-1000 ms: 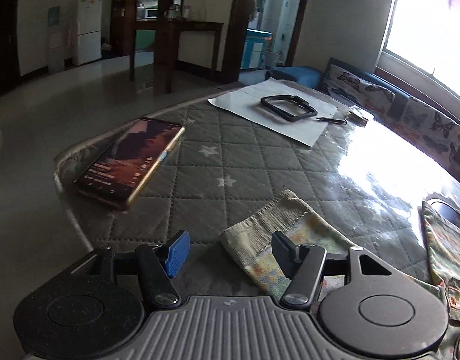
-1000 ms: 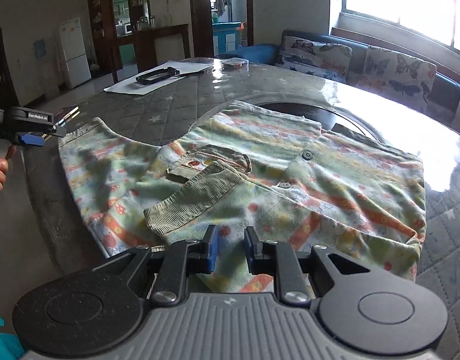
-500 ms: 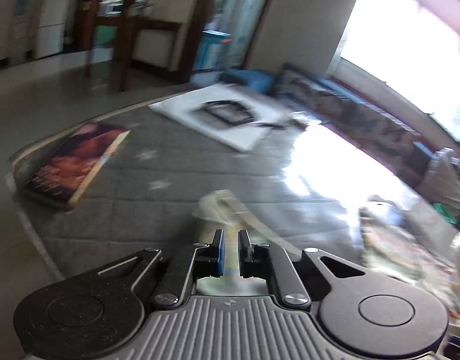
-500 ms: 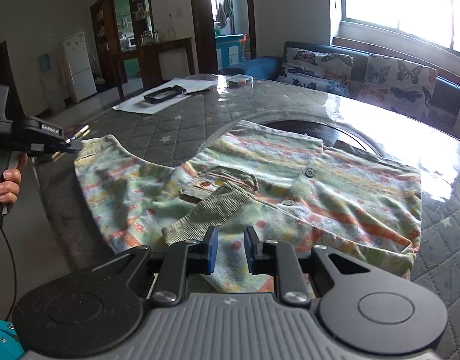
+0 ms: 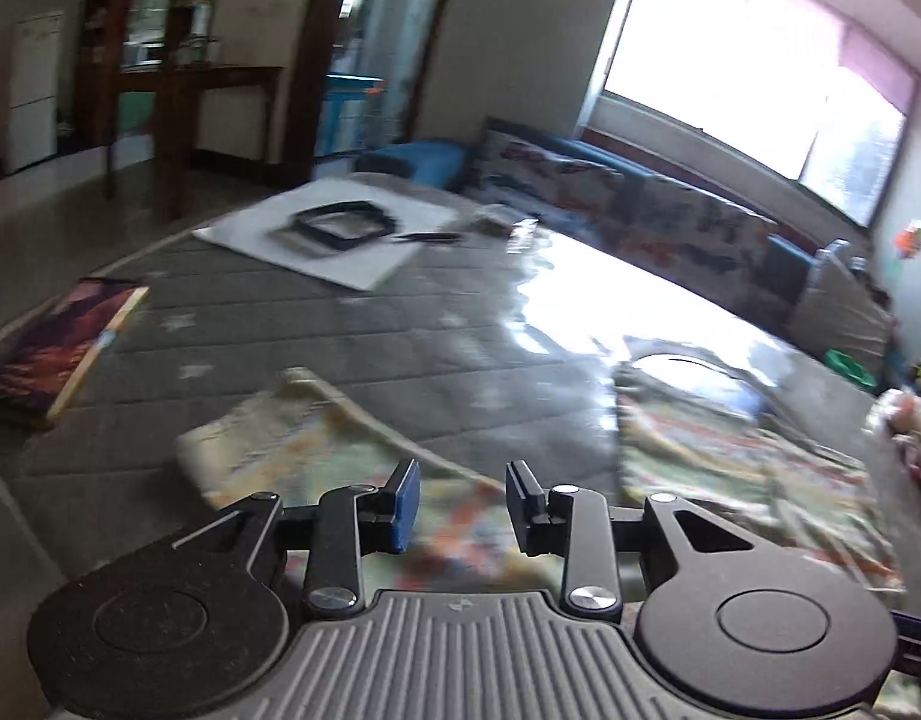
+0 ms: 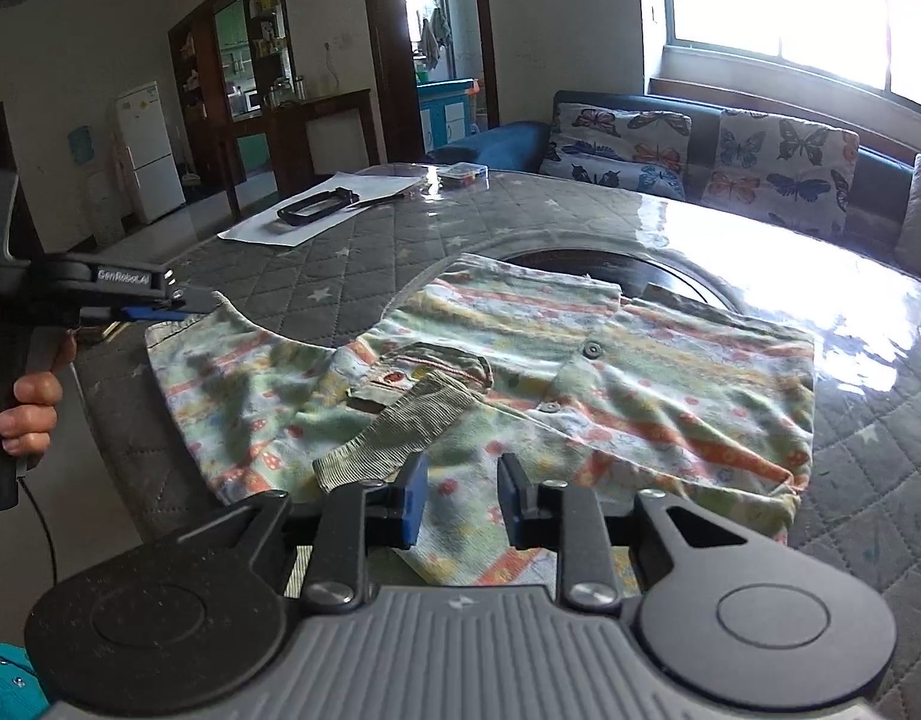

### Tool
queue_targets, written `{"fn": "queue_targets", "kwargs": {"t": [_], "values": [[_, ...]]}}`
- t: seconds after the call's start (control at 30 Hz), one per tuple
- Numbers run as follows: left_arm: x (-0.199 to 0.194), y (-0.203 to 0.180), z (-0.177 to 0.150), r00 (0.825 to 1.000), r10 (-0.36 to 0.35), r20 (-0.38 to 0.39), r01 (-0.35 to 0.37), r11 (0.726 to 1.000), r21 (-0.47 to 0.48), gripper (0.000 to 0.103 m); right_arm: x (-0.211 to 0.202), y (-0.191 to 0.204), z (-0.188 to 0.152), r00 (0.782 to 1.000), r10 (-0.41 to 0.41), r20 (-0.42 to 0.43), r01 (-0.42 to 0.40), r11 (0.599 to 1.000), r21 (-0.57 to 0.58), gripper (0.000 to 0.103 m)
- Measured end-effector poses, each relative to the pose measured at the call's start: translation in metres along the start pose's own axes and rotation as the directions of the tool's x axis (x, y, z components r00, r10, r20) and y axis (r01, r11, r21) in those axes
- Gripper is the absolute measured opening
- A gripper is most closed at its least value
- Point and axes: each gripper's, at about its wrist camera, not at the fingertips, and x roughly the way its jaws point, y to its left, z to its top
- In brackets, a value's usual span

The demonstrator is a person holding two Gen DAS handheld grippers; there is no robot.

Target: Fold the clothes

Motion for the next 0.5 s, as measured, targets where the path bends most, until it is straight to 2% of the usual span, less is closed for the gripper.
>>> {"fn": "queue_targets", "kwargs": {"t": [0.03,0.07,0.13,0.2,0.23,0.33,0.5], "values": [[0.001,0.007,-0.001,0.999,0.034,0.005,-0.034,0.999,-0.010,0.038,0.001,-0.001,-0.001,1.000,0.000,-0.003,0.000,1.000,0.002,0.025],[0.003,0.014,-0.001,0.998,0.069,0.010,-0.068,0.997,-0.021,0.045,0.002,-0.001,-0.001,1.000,0.001,-0.005,-0.001,1.000,0.004,0.025],[0.005,0.028,-0.003,0.990,0.137,0.019,-0.136,0.990,-0.042,0.052,0.005,0.000,-0.001,1.000,0.005,-0.012,-0.005,1.000,0.002,0.026],[0.010,0.039,-0.003,0.982,0.185,0.018,-0.184,0.981,-0.063,0.053,0.007,0.002,-0.001,1.000,0.011,-0.017,-0.011,1.000,-0.001,0.026],[0.012,0.043,-0.003,0.979,0.202,0.017,-0.200,0.977,-0.073,0.057,0.008,0.003,-0.001,1.000,0.014,-0.018,-0.014,1.000,-0.003,0.026],[0.018,0.051,-0.003,0.974,0.227,0.013,-0.225,0.970,-0.096,0.071,0.010,0.006,-0.001,1.000,0.019,-0.021,-0.019,1.000,-0.012,0.027],[0.027,0.056,-0.005,0.973,0.229,0.008,-0.227,0.967,-0.112,0.069,0.010,0.008,0.000,1.000,0.014,-0.027,-0.014,1.000,-0.015,0.028]]}}
